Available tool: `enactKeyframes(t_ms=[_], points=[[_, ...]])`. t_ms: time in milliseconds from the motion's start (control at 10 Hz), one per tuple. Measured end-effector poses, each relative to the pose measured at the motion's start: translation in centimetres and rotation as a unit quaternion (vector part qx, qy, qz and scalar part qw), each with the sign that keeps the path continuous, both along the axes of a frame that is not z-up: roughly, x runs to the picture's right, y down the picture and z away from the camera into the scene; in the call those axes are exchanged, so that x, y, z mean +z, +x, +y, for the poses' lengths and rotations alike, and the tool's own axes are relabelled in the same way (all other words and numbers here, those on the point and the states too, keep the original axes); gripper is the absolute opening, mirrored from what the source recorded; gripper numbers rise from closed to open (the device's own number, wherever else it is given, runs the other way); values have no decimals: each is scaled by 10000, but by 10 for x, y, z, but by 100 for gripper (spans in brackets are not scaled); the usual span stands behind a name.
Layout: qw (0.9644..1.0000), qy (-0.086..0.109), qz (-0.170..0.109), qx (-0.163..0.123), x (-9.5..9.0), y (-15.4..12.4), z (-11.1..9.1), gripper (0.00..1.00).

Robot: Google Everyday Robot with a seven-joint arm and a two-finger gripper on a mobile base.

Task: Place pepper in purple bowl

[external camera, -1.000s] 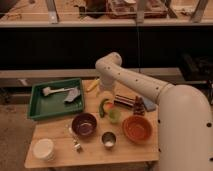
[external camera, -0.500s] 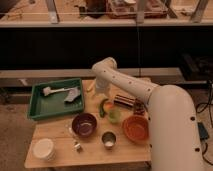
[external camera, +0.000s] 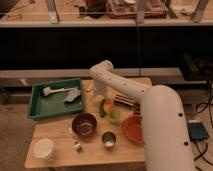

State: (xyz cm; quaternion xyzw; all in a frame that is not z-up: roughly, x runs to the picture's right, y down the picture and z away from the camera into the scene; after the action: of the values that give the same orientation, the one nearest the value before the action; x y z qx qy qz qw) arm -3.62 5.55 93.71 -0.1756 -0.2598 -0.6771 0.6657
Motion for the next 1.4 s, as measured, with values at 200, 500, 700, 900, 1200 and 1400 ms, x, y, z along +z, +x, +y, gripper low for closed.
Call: enactKeyframes(t_ms=[200,500,700,900,1200,1400], points=[[9999,-16,104,-8,9,7,6,65],[9996,-135,221,66,14,12,11,62],[9994,-255,210,60,13,6,15,55],[9993,-353,157,4,11,0,21,55],[9990,-390,84,-180,6,-8,33,55],[9991,-364,72,-221,6,-12,37,52]])
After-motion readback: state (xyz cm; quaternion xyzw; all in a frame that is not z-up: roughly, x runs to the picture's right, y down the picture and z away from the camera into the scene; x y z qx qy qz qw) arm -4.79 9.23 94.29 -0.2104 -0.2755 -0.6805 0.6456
